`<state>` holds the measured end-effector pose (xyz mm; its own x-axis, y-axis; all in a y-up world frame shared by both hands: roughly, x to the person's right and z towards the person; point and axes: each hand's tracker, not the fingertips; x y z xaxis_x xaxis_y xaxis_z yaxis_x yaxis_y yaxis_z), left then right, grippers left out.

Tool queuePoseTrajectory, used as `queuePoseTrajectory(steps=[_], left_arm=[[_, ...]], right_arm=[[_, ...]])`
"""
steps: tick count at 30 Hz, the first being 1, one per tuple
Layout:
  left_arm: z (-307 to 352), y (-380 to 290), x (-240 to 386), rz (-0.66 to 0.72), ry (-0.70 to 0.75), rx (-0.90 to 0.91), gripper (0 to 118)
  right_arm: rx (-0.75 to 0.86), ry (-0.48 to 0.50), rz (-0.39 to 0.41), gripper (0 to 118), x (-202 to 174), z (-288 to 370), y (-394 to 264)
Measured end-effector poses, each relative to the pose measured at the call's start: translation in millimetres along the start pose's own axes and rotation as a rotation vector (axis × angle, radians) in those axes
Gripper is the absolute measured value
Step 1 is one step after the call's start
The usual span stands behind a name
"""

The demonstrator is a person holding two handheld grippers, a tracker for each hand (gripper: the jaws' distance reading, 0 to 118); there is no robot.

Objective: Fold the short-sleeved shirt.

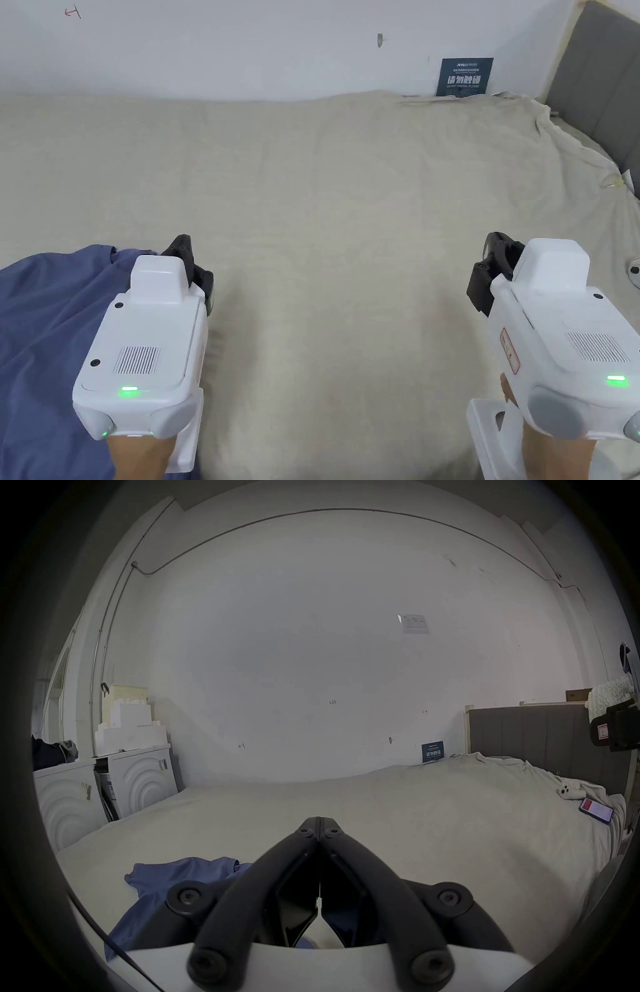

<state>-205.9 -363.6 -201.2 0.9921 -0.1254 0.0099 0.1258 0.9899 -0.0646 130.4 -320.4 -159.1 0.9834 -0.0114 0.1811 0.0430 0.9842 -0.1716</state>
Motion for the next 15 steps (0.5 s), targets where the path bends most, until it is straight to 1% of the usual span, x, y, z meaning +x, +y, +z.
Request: queuePoseTrajectory(steps=[15], left_arm=[[-1.0, 0.0, -2.6, 0.025, 0.0, -0.002, 0]], right_arm=[[0.002, 0.005, 0.012, 2, -2.3, 0.7, 0.9]])
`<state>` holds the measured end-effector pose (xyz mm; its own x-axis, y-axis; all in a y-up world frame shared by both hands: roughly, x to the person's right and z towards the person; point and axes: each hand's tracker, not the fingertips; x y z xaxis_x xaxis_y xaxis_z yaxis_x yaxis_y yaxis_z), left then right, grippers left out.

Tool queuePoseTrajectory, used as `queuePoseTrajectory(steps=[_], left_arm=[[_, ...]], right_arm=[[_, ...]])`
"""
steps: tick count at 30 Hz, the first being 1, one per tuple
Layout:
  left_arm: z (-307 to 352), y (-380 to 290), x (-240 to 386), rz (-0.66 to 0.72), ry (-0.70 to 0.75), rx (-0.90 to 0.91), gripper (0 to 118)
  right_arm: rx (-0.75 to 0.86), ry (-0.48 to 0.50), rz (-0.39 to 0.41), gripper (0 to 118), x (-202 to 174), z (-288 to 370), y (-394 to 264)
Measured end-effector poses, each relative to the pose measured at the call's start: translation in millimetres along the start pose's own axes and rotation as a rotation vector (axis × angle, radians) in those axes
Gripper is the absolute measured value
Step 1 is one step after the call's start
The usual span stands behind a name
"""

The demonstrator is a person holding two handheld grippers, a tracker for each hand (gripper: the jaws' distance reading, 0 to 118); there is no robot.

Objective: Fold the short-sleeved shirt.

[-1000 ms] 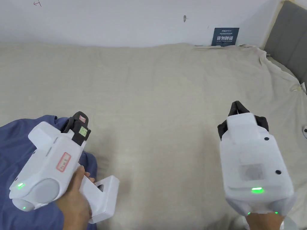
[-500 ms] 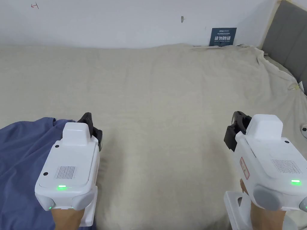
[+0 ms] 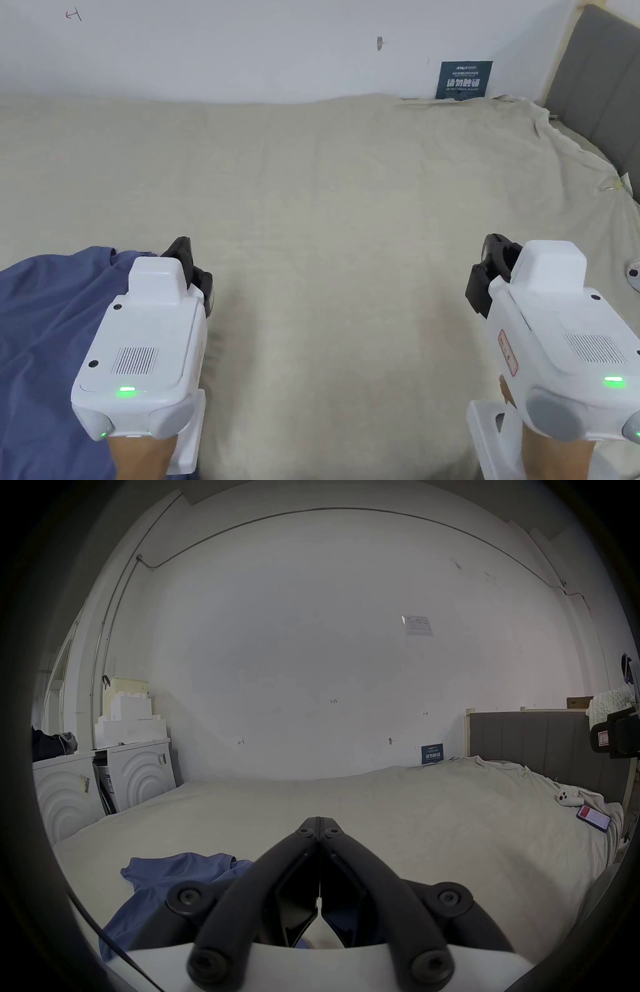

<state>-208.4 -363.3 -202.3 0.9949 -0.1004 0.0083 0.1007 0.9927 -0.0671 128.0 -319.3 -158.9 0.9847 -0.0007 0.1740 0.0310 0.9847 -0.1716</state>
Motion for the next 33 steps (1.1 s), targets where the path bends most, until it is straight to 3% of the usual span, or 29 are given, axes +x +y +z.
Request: queuePoseTrajectory(steps=[23, 33], left_arm=[[-0.9, 2.4, -3.9, -0.001, 0.017, 0.01, 0], [8.9, 2.7, -41.8, 0.021, 0.101, 0.004, 0]], right_arm=[[-0.005, 0.002, 0.001, 2, 1.8, 0.2, 1.0], [0.023, 0.062, 0.033, 2, -30.9, -10.3, 9.8]])
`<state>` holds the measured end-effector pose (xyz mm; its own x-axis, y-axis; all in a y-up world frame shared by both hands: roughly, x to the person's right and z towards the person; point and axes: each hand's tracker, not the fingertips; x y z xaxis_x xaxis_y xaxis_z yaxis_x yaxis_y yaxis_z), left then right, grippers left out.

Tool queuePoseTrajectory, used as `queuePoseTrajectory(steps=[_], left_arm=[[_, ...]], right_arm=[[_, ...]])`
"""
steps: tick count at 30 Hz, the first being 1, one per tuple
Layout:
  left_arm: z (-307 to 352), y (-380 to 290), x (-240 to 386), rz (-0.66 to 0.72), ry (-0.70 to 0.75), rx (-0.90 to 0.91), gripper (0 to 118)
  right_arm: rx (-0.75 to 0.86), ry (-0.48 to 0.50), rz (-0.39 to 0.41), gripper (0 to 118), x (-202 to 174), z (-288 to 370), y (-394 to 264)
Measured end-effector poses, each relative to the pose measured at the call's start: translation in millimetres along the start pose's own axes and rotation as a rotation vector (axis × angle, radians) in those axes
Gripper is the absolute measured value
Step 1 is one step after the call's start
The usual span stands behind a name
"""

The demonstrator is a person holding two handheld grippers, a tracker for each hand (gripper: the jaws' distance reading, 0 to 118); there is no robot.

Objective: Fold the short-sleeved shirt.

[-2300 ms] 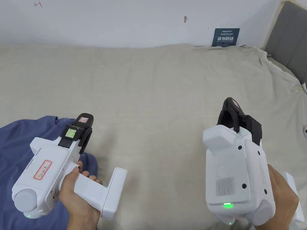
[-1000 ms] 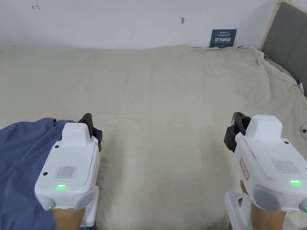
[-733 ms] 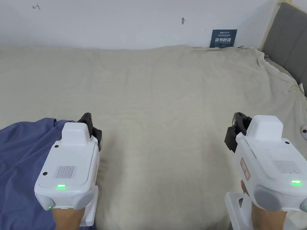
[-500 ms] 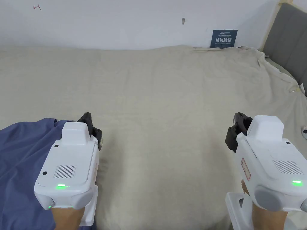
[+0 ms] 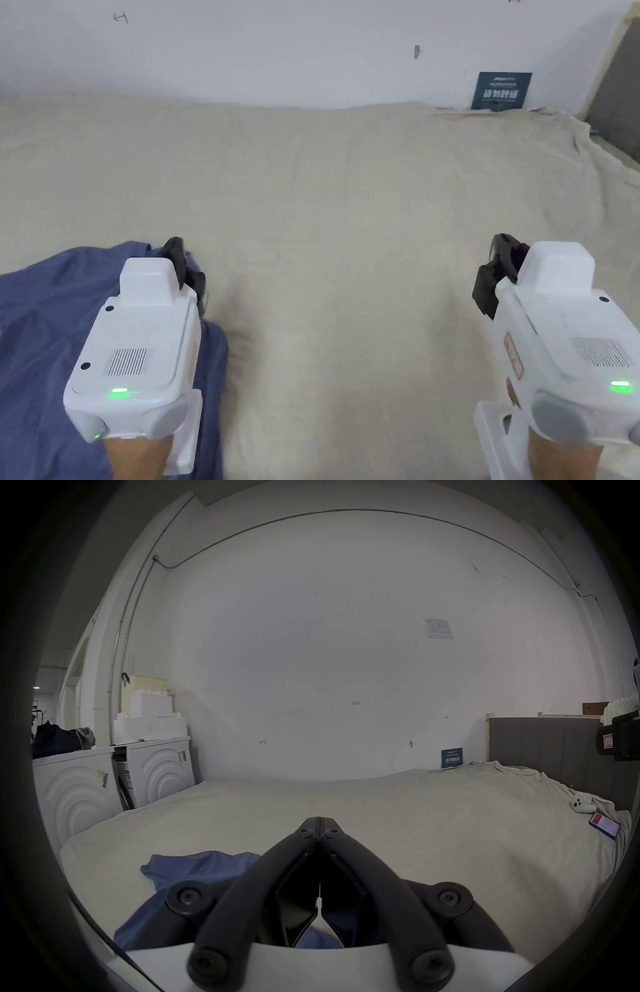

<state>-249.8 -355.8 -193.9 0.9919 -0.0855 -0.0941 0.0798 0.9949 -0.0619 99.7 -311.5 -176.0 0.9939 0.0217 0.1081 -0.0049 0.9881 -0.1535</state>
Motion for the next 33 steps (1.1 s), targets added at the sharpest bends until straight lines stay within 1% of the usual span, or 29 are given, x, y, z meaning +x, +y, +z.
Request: queuePoseTrajectory(steps=[4, 11, 17, 21, 27, 33], left_arm=[[6.6, 2.3, -29.7, -0.001, 0.069, 0.006, 0], [25.6, 3.3, -90.7, -0.011, 0.224, 0.001, 0], [52.5, 2.6, -135.6, -0.013, 0.344, -0.009, 0], [73.7, -1.3, -159.7, -0.016, 0.416, -0.017, 0], [97.2, -8.6, -186.3, -0.006, 0.496, -0.041, 0], [102.4, -16.0, -198.0, 0.024, 0.507, -0.071, 0]], right_arm=[[0.015, 0.065, 0.011, 2, -28.9, -10.7, 4.8], [0.036, 0.208, 0.029, 2, -91.9, -23.8, 11.5], [0.041, 0.337, 0.036, 2, -145.2, -24.9, 11.7], [0.035, 0.409, 0.044, 2, -174.4, -18.1, 13.3], [0.032, 0.468, 0.058, 2, -200.6, -12.4, 8.7], [0.018, 0.484, 0.068, 2, -207.4, -13.1, 3.1]])
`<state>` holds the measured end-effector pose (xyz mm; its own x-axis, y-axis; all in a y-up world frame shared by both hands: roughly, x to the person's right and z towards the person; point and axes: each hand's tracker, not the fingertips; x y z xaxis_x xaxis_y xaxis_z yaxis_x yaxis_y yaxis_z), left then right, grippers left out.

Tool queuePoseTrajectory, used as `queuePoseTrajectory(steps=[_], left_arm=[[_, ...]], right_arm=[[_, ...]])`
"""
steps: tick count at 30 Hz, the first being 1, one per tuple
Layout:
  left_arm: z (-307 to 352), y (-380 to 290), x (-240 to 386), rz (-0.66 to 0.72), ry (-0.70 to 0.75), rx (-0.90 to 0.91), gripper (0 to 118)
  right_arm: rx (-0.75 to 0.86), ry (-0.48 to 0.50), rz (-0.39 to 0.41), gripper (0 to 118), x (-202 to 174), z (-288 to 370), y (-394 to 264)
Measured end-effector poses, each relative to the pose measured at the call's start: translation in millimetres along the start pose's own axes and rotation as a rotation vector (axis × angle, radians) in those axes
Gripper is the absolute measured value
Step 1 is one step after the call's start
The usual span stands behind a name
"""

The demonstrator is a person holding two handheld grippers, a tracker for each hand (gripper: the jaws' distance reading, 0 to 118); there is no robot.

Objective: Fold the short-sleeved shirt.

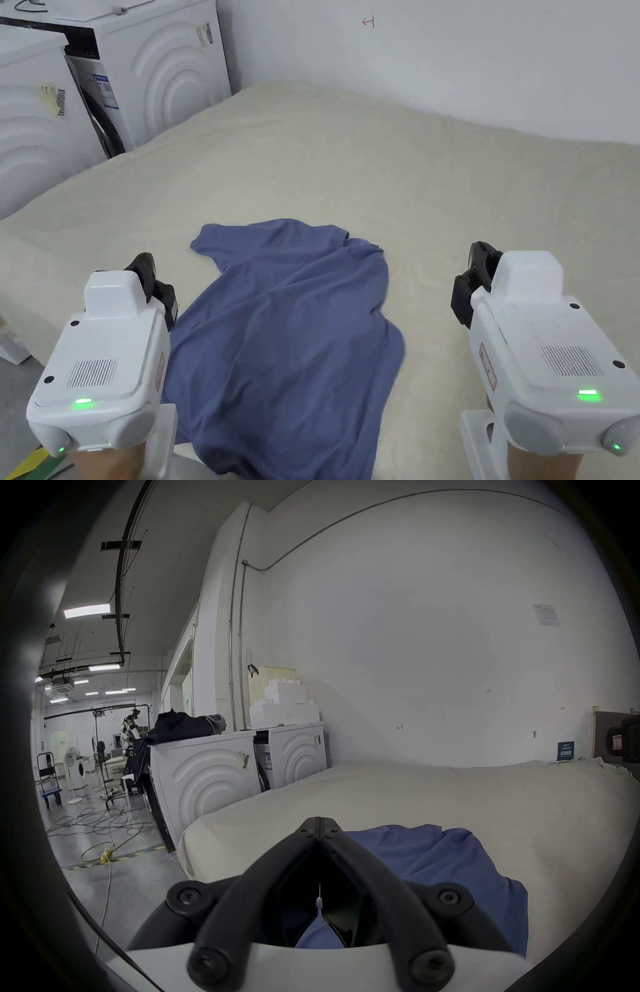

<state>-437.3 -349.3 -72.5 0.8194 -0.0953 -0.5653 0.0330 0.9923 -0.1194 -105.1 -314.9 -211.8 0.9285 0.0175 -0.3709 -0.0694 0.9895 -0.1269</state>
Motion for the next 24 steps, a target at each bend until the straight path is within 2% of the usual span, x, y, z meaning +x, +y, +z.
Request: queuePoseTrajectory(steps=[3, 8, 16, 21, 23, 24], left_arm=[[-6.2, -1.6, 0.8, 0.004, -0.009, -0.027, 0], [-34.6, 1.3, 8.4, 0.077, -0.117, -0.15, 0], [-113.3, 10.9, 42.9, 0.105, -0.267, -0.404, 0], [-166.9, 0.2, 74.4, 0.045, -0.319, -0.601, 7], [-187.3, -8.5, 88.4, -0.011, -0.324, -0.692, 20], [-197.4, -15.4, 94.1, -0.018, -0.329, -0.735, 31]], right_arm=[[-0.003, -0.003, -0.005, 2, 1.5, -0.7, -0.8], [-0.011, -0.016, 0.004, 2, 8.6, -4.4, -2.1], [-0.037, -0.059, -0.005, 2, 27.7, -13.9, -9.1], [-0.055, -0.084, -0.007, 2, 39.0, -21.0, -13.6], [-0.064, -0.093, -0.005, 2, 43.2, -24.1, -15.8], [-0.069, -0.097, -0.005, 2, 45.5, -26.0, -17.3]])
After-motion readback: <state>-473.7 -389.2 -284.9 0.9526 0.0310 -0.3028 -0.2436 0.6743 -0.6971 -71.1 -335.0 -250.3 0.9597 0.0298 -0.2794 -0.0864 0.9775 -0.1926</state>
